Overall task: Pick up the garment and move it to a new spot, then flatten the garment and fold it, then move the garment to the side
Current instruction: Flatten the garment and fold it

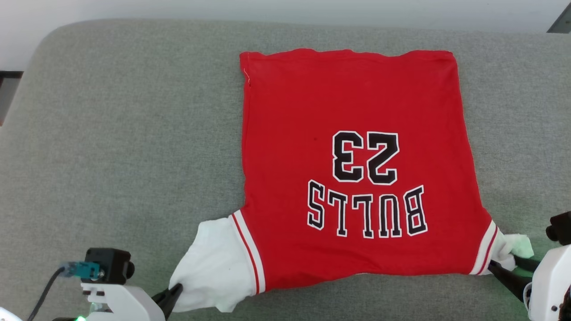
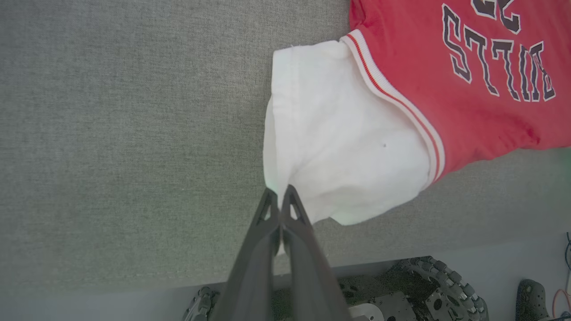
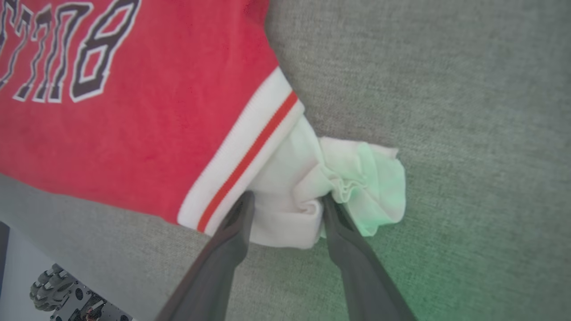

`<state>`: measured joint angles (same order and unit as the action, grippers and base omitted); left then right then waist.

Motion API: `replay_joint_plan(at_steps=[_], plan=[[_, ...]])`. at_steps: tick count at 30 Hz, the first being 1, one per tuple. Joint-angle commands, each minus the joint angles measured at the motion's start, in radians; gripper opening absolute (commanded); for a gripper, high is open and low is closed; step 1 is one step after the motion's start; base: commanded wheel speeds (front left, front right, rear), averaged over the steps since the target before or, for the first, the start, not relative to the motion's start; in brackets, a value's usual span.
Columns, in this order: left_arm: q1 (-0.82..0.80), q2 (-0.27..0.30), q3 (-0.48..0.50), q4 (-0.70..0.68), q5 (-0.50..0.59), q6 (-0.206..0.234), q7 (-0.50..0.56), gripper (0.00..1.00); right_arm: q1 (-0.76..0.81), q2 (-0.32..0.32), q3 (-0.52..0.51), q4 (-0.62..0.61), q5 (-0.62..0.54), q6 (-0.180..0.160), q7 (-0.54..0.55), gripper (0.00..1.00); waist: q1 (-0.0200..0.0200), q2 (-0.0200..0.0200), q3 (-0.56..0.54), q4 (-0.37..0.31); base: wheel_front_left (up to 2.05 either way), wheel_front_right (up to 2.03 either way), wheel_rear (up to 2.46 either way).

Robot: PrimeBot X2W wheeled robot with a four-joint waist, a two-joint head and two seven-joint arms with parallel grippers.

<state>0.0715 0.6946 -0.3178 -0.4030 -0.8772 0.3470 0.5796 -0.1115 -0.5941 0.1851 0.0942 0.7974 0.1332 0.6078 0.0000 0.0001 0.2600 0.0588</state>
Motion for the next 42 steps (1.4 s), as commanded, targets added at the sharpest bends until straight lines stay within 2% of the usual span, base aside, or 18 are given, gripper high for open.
replay_joint_plan(at_steps=[1, 6, 7, 10, 13, 16, 21, 26, 36, 42], plan=[[-0.007, -0.007, -0.003, 0.003, 0.007, -0.004, -0.01, 0.0, -0.007, -0.003, -0.019, -0.001, -0.003, -0.005, 0.006, 1.0, 0.0, -0.0001, 0.001, 0.001, 0.0, 0.0, 0.0], [-0.009, -0.018, -0.012, 0.006, 0.012, -0.009, -0.019, 0.0, -0.024, -0.011, -0.076, -0.094, 0.002, -0.003, 0.014, 1.0, 0.0, -0.0001, 0.008, 0.006, 0.0, 0.0, 0.0], [-0.015, -0.022, -0.02, 0.006, 0.016, -0.013, -0.022, 0.0, -0.045, -0.002, -0.124, -0.133, -0.01, -0.003, 0.002, 1.0, 0.0, -0.0001, 0.016, 0.013, 0.0, 0.0, 0.0], [-0.025, -0.027, -0.027, 0.006, 0.018, -0.02, -0.023, 0.0, -0.081, 0.01, -0.155, -0.167, -0.041, -0.003, -0.011, 1.0, 0.0, -0.0001, 0.027, 0.022, 0.0, 0.0, 0.0], [-0.045, -0.038, -0.039, 0.009, 0.021, -0.03, -0.027, 0.0, -0.168, 0.03, -0.179, -0.18, -0.116, -0.003, -0.049, 1.0, 0.0, -0.0001, 0.049, 0.041, 0.0, 0.0, 0.0], [-0.07, -0.051, -0.053, 0.011, 0.026, -0.043, -0.028, 0.0, -0.283, 0.062, -0.182, -0.137, -0.186, -0.003, -0.109, 1.0, 0.0, -0.0001, 0.077, 0.062, 0.0, 0.0, 0.0], [-0.124, -0.076, -0.077, 0.026, 0.031, -0.068, -0.029, 0.0, -0.482, 0.074, -0.137, 0.029, -0.274, -0.003, -0.183, 1.0, 0.0, -0.0001, 0.133, 0.107, 0.0, 0.0, 0.0], [-0.18, -0.106, -0.105, 0.05, 0.038, -0.095, -0.032, 0.0, -0.672, 0.06, -0.095, 0.255, -0.317, -0.003, -0.2, 1.0, 0.0, -0.0001, 0.187, 0.16, 0.0, 0.0, 0.0], [-0.275, -0.165, -0.155, 0.117, 0.045, -0.153, -0.043, 0.0, -0.967, 0.063, -0.057, 0.668, -0.348, -0.003, -0.089, 1.0, 0.0, -0.0001, 0.26, 0.24, 0.0, 0.0, 0.0], [-0.3, -0.188, -0.171, 0.151, 0.038, -0.172, -0.052, 0.0, -1.032, 0.078, -0.058, 0.858, -0.374, -0.003, 0.032, 1.0, 0.0, -0.0001, 0.271, 0.263, 0.0, 0.0, 0.0]])
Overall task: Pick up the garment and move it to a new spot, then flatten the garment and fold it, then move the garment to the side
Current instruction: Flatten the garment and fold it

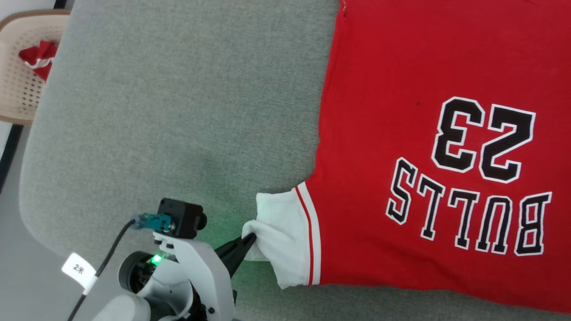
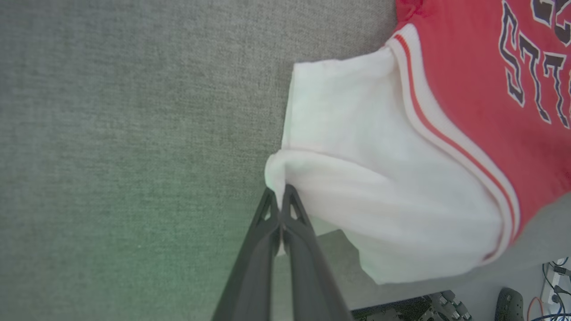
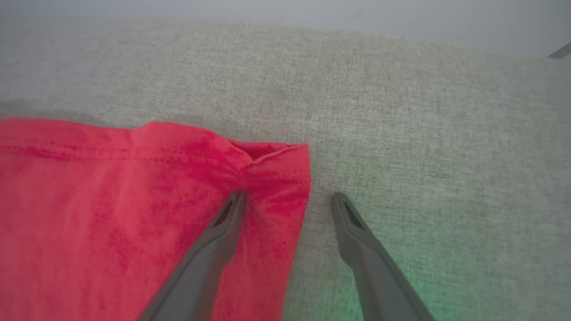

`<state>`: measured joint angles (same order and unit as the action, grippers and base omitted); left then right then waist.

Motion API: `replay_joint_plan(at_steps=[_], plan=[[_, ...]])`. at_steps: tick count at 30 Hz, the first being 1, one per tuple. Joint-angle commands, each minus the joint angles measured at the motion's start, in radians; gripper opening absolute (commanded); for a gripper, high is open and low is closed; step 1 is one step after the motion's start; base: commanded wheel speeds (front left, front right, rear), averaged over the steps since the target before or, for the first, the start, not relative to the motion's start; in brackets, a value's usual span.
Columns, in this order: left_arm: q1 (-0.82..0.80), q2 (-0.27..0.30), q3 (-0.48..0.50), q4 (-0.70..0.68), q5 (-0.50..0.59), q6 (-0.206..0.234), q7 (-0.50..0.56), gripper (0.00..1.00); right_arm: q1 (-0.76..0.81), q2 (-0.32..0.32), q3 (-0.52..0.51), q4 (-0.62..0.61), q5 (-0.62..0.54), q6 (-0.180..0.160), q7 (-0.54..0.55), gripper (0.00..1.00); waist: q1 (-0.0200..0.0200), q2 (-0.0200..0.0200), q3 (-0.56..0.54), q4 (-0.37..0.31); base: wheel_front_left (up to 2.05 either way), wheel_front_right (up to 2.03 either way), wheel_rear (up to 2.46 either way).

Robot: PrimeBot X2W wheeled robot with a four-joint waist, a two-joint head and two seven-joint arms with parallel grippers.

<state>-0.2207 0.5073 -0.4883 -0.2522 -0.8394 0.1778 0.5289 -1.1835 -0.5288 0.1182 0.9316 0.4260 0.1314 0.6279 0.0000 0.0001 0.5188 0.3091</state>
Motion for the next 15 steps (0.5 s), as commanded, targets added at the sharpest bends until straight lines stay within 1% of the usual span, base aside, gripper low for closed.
replay_joint_plan(at_steps=[1, 2, 3, 4, 6, 10, 12, 15], plan=[[-0.01, -0.004, -0.001, 0.005, 0.0, -0.005, -0.003, 0.0, 0.035, 0.015, 0.006, 0.048, -0.002, -0.002, 0.034, 1.0, 0.0, -0.0001, 0.012, 0.015, 0.0, 0.0, 0.0], [-0.011, -0.006, -0.001, 0.01, -0.002, -0.007, -0.007, 0.0, 0.032, 0.022, 0.0, 0.075, 0.003, -0.002, 0.057, 1.0, 0.0, -0.0001, 0.012, 0.017, 0.0, 0.0, 0.0], [-0.012, -0.008, 0.0, 0.015, -0.003, -0.008, -0.009, 0.0, 0.031, 0.028, -0.005, 0.101, 0.007, -0.002, 0.086, 0.73, 0.0, -0.0001, 0.011, 0.018, 0.0, 0.0, 0.0], [-0.013, -0.007, 0.001, 0.02, -0.004, -0.008, -0.01, 0.0, 0.032, 0.031, -0.004, 0.125, 0.007, -0.002, 0.119, 0.0, 0.0, -0.0001, 0.011, 0.019, 0.0, 0.0, 0.0], [-0.013, -0.007, 0.003, 0.026, -0.005, -0.008, -0.012, 0.0, 0.028, 0.019, 0.004, 0.152, -0.02, -0.002, 0.144, 0.0, 0.0, -0.0001, 0.009, 0.017, 0.0, 0.0, 0.0], [-0.003, -0.002, 0.01, 0.032, -0.01, -0.004, -0.018, 0.0, -0.005, 0.005, -0.009, 0.157, -0.06, -0.002, 0.098, 0.0, 0.0, -0.0001, -0.002, 0.004, 0.0, 0.0, 0.0], [0.003, 0.004, 0.017, 0.034, -0.01, 0.004, -0.02, 0.0, -0.006, 0.013, -0.001, 0.15, -0.066, -0.002, 0.096, 0.0, 0.0, -0.0001, -0.013, -0.007, 0.0, 0.0, 0.0], [0.02, 0.018, 0.031, 0.034, -0.01, 0.016, -0.023, 0.0, 0.013, 0.029, 0.041, 0.101, -0.051, -0.002, 0.102, 0.0, 0.0, -0.0001, -0.036, -0.033, 0.0, 0.0, 0.0]])
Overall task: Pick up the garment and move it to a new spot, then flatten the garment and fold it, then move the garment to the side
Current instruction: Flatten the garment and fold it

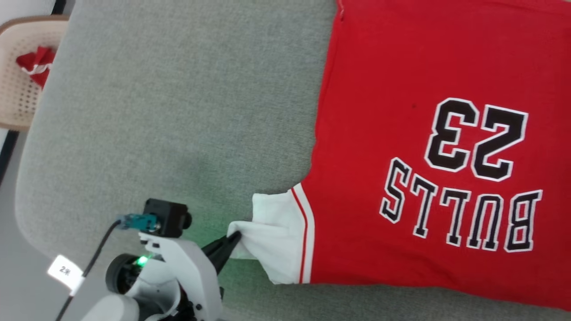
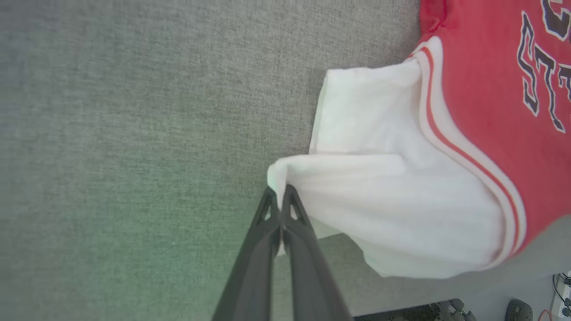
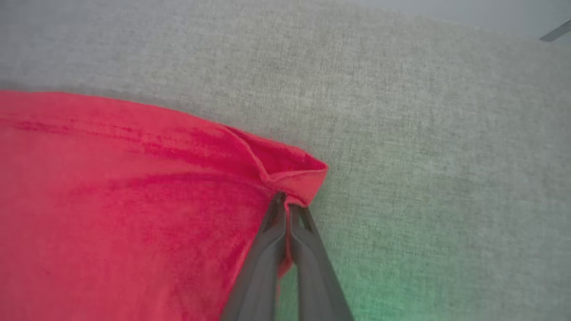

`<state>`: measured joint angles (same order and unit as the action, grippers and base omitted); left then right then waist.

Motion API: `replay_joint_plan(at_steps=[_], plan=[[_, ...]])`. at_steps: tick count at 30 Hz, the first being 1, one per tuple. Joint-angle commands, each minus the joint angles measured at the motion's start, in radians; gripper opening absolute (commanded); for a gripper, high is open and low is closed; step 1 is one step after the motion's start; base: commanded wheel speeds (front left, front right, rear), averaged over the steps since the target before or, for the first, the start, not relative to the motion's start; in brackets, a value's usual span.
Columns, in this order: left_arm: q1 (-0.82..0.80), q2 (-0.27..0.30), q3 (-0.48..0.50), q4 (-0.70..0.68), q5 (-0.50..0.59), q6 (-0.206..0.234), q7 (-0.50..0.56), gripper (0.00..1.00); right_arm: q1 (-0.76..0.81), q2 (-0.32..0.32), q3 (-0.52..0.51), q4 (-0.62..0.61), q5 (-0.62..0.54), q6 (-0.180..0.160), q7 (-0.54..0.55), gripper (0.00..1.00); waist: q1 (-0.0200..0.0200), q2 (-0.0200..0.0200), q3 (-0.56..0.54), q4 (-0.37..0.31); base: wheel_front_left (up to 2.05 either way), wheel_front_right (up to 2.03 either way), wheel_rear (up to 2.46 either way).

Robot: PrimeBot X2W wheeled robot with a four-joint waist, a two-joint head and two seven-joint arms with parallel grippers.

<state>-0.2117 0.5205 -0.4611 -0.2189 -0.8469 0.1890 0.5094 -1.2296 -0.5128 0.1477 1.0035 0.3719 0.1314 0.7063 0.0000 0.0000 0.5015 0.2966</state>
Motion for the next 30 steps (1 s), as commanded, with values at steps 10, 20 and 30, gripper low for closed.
replay_joint_plan(at_steps=[10, 20, 30], plan=[[0.073, 0.05, 0.049, -0.016, -0.014, 0.043, -0.008, 0.0, 0.335, -0.053, 0.134, -0.327, 0.224, -0.002, 0.065, 0.0, 0.0, 0.0, -0.11, -0.124, 0.0, 0.0, 0.0], [0.128, 0.089, 0.077, -0.053, -0.027, 0.072, 0.001, 0.0, 0.768, -0.116, -0.004, -0.742, 0.373, -0.002, 0.124, 0.0, 0.0, 0.0, -0.177, -0.203, 0.0, 0.0, 0.0], [0.138, 0.097, 0.082, -0.053, -0.036, 0.07, 0.003, 0.0, 1.15, 0.039, -0.239, -0.937, 0.298, -0.002, 0.143, 0.0, 0.0, 0.0, -0.194, -0.224, 0.0, 0.0, 0.0]])
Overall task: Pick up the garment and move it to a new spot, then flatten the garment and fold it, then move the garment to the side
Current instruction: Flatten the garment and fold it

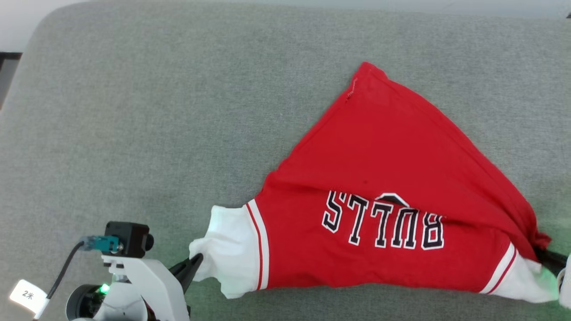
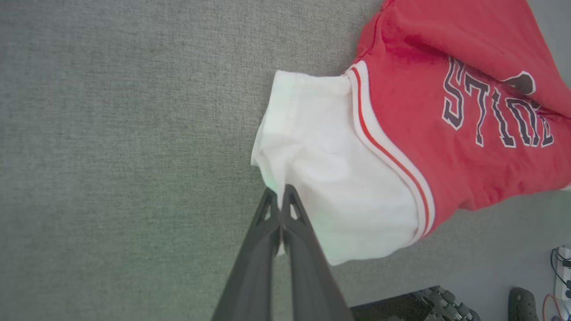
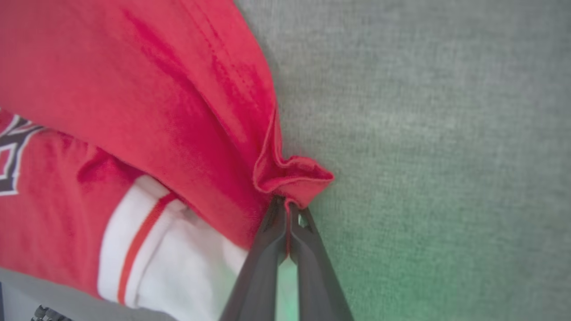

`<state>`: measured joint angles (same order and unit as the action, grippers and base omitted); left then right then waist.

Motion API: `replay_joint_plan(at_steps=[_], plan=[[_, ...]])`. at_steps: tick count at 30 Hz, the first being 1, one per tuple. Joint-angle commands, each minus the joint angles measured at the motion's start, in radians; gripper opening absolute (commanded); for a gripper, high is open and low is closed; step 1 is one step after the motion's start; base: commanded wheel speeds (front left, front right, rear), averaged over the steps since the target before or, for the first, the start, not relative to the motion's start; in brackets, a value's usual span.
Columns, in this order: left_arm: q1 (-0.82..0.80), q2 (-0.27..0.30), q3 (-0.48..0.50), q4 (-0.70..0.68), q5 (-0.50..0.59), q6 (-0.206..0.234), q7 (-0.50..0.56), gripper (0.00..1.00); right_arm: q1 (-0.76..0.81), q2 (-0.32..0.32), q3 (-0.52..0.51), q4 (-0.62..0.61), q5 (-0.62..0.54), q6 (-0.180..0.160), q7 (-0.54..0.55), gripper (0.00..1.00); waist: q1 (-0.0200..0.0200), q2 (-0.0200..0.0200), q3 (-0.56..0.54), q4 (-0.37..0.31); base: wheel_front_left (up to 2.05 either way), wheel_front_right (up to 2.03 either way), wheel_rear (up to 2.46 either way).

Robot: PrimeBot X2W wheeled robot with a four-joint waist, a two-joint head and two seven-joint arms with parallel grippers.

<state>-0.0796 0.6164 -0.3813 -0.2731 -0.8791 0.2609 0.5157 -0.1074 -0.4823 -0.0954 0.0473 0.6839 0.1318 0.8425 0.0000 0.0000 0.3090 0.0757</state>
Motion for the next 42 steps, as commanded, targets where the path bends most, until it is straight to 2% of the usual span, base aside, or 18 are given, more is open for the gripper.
replay_joint_plan(at_steps=[1, 4, 5, 6, 7, 8, 12, 19, 22, 25, 28, 35, 42], plan=[[0.005, 0.001, 0.003, 0.003, -0.005, -0.004, -0.005, 0.0, 0.044, 0.025, -0.001, 0.021, -0.034, -0.002, -0.005, 0.0, 0.0, 0.0, -0.002, -0.005, 0.0, 0.0, 0.0], [-0.001, -0.001, 0.002, 0.011, -0.008, -0.008, -0.008, 0.0, 0.073, 0.063, 0.01, 0.06, -0.078, -0.002, -0.03, 0.0, 0.0, 0.0, -0.001, -0.008, 0.0, 0.0, 0.0], [-0.003, -0.002, 0.001, 0.014, -0.008, -0.011, -0.008, 0.0, 0.071, 0.072, 0.011, 0.073, -0.092, -0.003, -0.043, 0.04, 0.0, 0.0, -0.001, -0.009, 0.0, 0.0, 0.0], [-0.005, -0.002, 0.0, 0.015, -0.009, -0.013, -0.008, 0.0, 0.063, 0.073, 0.014, 0.078, -0.105, -0.003, -0.059, 0.38, 0.0, 0.0, -0.001, -0.009, 0.0, 0.0, 0.0], [-0.007, -0.002, 0.0, 0.017, -0.01, -0.014, -0.008, 0.0, 0.055, 0.072, 0.016, 0.08, -0.108, -0.003, -0.067, 0.89, 0.0, 0.0, -0.001, -0.01, 0.0, 0.0, 0.0], [-0.009, -0.002, -0.001, 0.019, -0.01, -0.015, -0.008, 0.0, 0.043, 0.075, 0.013, 0.075, -0.108, -0.003, -0.075, 1.0, 0.0, 0.0, -0.002, -0.01, 0.0, 0.0, 0.0], [-0.01, -0.001, -0.003, 0.02, -0.01, -0.016, -0.006, 0.0, 0.011, 0.062, 0.001, 0.024, -0.098, -0.003, -0.075, 1.0, 0.0, 0.0, -0.003, -0.008, 0.0, 0.0, 0.0], [-0.01, -0.013, -0.016, 0.019, -0.01, -0.025, -0.012, 0.0, -0.057, 0.04, -0.042, -0.188, -0.105, -0.002, -0.056, 1.0, 0.0, 0.0, 0.0, 0.019, 0.0, 0.0, 0.0], [-0.015, -0.019, -0.021, 0.023, -0.006, -0.028, -0.018, 0.0, -0.124, 0.046, -0.023, -0.242, -0.126, -0.002, -0.08, 1.0, 0.0, 0.0, 0.007, 0.038, 0.0, 0.0, 0.0], [-0.027, -0.028, -0.032, 0.026, -0.002, -0.037, -0.02, 0.0, -0.216, 0.03, 0.037, -0.231, -0.164, -0.002, -0.132, 1.0, 0.0, 0.0, 0.019, 0.062, 0.0, 0.0, 0.0], [-0.046, -0.04, -0.045, 0.033, 0.003, -0.05, -0.023, 0.0, -0.332, 0.031, 0.121, -0.167, -0.18, -0.002, -0.206, 1.0, 0.0, 0.0, 0.033, 0.09, 0.0, 0.0, 0.0], [-0.097, -0.075, -0.078, 0.064, 0.009, -0.081, -0.025, 0.0, -0.621, 0.015, 0.345, 0.148, -0.197, -0.002, -0.352, 1.0, 0.0, 0.0, 0.069, 0.164, 0.0, 0.0, 0.0], [-0.137, -0.107, -0.107, 0.1, 0.012, -0.109, -0.031, 0.0, -0.836, 0.013, 0.536, 0.483, -0.149, -0.002, -0.318, 1.0, 0.0, 0.0, 0.097, 0.228, 0.0, 0.0, 0.0]])
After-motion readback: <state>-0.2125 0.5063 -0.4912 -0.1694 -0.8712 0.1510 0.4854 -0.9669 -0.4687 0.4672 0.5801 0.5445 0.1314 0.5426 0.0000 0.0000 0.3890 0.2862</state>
